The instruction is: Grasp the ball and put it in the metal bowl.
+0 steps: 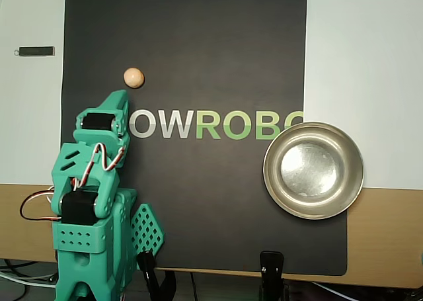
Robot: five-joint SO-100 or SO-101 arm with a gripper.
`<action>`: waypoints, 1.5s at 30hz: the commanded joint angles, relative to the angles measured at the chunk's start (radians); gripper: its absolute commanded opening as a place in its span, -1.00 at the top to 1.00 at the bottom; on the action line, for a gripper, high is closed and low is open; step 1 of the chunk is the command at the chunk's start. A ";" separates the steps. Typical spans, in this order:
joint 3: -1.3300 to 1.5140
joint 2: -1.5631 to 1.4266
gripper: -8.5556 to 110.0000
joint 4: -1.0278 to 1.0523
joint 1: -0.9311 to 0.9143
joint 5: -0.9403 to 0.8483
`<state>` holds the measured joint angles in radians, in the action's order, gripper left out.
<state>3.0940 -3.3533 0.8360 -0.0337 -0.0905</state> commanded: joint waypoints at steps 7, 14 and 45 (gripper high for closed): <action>0.029 -0.060 0.84 -0.002 0.006 -0.005; 0.025 -0.058 0.85 -0.005 0.005 -0.005; -0.643 0.744 0.86 0.081 -0.032 -0.006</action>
<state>2.5602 -2.6783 0.8897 -0.0614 -0.0905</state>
